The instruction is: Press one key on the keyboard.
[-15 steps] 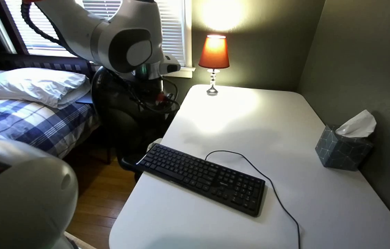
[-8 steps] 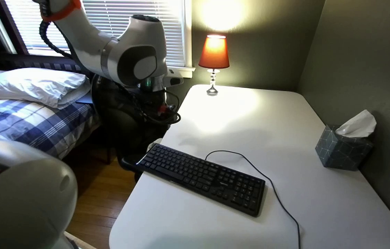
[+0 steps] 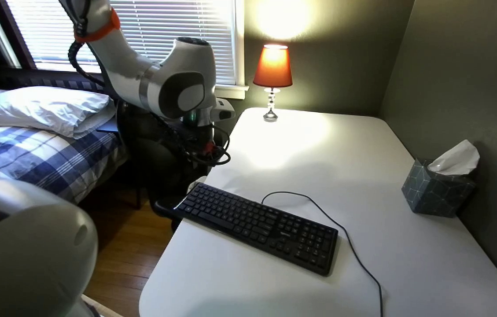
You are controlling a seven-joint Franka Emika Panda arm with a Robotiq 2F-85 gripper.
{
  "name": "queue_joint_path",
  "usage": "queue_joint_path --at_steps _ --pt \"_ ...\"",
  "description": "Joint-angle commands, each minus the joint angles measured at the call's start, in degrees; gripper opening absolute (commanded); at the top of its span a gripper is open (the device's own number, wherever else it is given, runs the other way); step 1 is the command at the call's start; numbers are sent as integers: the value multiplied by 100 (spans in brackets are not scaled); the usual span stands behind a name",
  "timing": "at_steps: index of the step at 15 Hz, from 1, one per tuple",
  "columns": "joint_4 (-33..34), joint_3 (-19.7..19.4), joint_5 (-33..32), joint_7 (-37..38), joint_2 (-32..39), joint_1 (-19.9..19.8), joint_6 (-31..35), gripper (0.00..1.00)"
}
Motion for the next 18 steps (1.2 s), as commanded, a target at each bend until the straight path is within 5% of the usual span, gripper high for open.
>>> queue_joint_path --at_steps 1,3,18 --pt "179 167 -93 218 380 -146 158 14" --pt "243 196 -136 288 503 -183 158 0" --pt "688 256 -411 617 1195 -312 120 0"
